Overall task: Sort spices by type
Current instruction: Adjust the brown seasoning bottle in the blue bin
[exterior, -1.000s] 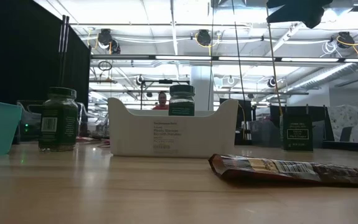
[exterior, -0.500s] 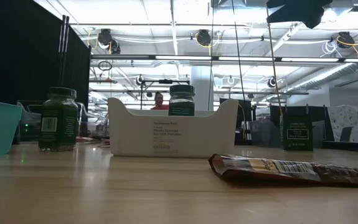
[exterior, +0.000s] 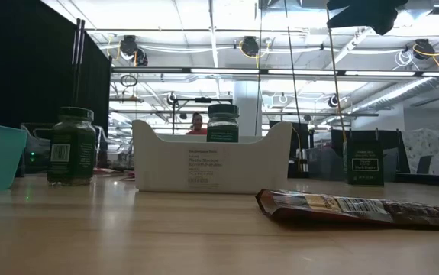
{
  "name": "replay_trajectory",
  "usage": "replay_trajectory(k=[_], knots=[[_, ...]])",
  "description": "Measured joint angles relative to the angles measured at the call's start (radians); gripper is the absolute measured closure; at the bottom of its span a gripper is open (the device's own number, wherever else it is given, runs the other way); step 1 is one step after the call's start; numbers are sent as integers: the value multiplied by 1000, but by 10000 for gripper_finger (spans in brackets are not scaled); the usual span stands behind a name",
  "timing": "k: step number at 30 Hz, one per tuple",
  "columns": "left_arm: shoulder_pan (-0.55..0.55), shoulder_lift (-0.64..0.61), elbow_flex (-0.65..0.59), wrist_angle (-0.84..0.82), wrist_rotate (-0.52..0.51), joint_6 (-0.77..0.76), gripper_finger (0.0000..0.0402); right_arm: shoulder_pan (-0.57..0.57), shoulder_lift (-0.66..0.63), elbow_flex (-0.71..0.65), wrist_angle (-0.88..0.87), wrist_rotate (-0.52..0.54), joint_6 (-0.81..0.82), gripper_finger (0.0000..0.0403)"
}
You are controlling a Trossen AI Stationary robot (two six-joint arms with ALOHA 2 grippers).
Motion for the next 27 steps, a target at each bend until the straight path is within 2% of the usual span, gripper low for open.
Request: replay_trajectory(k=[3, 6, 12, 17, 19, 23, 27], knots=[[15, -2, 24, 0, -86, 2, 75, 0, 0, 0, 0, 0, 0, 193], [29, -3, 50, 4, -130, 32, 75, 0, 0, 0, -2, 0, -5, 193], [61, -3, 92, -19, -109, 62, 75, 0, 0, 0, -18, 0, -12, 193], [124, -3, 108, -166, -99, -17, 75, 0, 0, 0, -19, 0, -22, 193], [165, -3, 108, -247, -56, -66, 75, 0, 0, 0, -19, 0, -24, 193], [254, -3, 108, -396, 132, -104, 76, 0, 0, 0, -26, 0, -24, 193], [330, -3, 96, -405, 273, -18, 105, 0, 0, 0, -42, 0, -23, 193]])
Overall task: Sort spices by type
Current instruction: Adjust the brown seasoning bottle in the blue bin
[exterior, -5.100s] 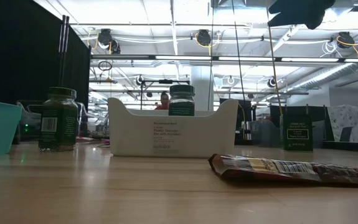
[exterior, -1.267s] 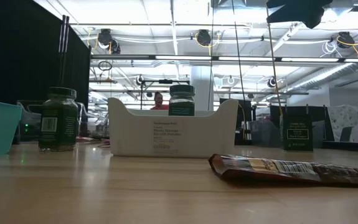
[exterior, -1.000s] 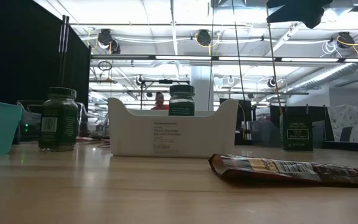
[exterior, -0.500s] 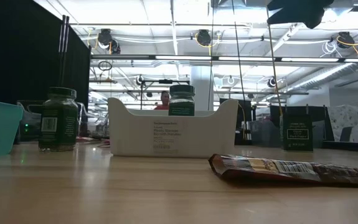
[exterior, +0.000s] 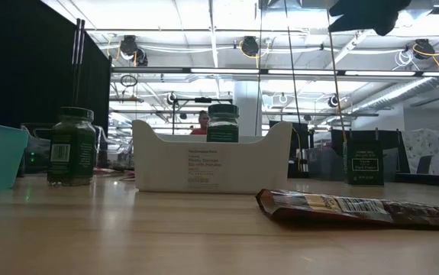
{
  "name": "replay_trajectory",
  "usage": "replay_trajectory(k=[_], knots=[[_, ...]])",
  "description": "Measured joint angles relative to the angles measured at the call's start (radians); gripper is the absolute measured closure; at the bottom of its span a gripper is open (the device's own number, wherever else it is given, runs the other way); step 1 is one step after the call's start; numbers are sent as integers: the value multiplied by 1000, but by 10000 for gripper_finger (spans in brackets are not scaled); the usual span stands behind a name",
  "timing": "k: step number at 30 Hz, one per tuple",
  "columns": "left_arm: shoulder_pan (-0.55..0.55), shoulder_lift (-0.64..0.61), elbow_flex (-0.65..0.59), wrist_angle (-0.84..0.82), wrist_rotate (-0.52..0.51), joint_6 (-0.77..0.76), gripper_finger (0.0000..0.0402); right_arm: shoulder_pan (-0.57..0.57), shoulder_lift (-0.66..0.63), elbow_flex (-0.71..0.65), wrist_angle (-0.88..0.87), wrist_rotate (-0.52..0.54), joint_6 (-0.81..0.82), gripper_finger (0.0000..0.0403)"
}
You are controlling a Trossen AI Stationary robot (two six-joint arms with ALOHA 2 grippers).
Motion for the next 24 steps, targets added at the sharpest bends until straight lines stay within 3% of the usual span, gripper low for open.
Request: replay_trajectory(k=[3, 12, 24], knots=[[42, 0, -3, -1, 54, 43, 160, 0, 0, 0, -11, 0, 1, 193], [76, 0, -4, -3, 64, 78, 379, 0, 0, 0, -22, 4, 3, 193], [109, 2, -52, 1, 50, 71, 397, 0, 0, 0, -46, 4, 3, 193]])
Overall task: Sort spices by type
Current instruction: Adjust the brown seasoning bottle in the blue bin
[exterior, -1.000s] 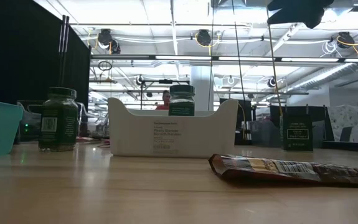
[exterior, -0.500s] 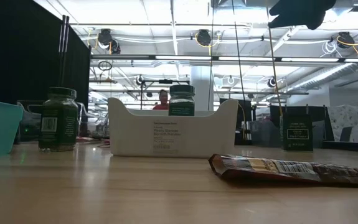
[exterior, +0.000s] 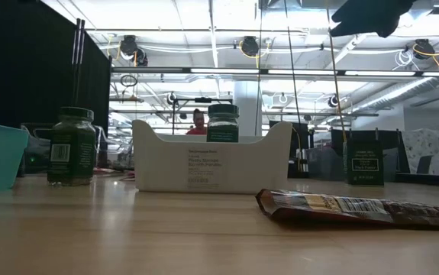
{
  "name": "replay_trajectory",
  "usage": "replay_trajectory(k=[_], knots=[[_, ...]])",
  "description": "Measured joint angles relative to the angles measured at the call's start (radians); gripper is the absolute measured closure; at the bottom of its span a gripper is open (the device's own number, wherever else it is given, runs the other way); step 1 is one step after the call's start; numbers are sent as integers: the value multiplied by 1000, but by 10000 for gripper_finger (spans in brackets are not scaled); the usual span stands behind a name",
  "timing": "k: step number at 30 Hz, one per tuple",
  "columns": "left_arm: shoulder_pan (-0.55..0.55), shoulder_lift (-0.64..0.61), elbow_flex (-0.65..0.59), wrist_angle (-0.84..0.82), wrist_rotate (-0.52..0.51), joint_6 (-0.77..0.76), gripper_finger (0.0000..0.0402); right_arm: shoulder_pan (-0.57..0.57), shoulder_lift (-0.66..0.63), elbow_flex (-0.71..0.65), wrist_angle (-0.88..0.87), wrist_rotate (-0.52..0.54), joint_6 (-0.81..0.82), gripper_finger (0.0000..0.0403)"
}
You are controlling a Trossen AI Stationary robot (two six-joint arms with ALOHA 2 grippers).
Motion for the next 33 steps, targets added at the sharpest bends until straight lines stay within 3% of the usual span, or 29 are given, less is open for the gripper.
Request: replay_trajectory(k=[33], knots=[[6, 26, 0, 64, 14, 42, 397, 0, 0, 0, -12, -1, 4, 193]])
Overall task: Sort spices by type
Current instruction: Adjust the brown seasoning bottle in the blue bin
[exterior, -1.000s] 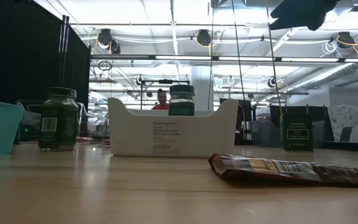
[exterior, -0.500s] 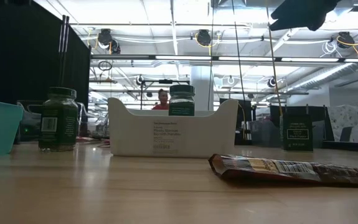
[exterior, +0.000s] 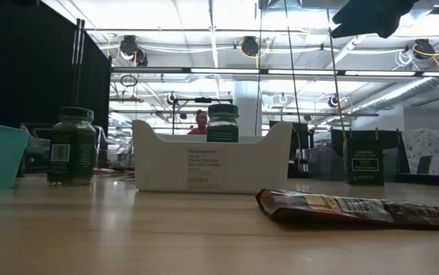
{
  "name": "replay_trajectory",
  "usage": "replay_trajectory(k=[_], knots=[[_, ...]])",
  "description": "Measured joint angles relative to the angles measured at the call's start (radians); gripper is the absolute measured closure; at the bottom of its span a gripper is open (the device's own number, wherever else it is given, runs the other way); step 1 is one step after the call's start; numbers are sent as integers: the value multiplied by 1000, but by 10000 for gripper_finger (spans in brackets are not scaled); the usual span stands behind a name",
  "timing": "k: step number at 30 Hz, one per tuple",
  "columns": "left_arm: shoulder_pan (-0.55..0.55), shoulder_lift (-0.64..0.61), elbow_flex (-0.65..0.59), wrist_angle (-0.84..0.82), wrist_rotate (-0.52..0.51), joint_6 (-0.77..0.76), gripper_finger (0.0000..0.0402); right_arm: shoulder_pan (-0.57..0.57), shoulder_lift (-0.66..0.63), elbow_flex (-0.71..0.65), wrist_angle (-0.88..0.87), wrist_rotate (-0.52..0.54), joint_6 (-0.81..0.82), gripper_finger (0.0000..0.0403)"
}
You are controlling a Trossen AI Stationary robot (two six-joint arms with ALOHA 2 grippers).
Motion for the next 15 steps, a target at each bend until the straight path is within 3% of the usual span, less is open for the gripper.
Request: replay_trajectory(k=[15], knots=[[-4, 0, 0, 15, -6, 82, 397, 0, 0, 0, -1, 0, 0, 193]])
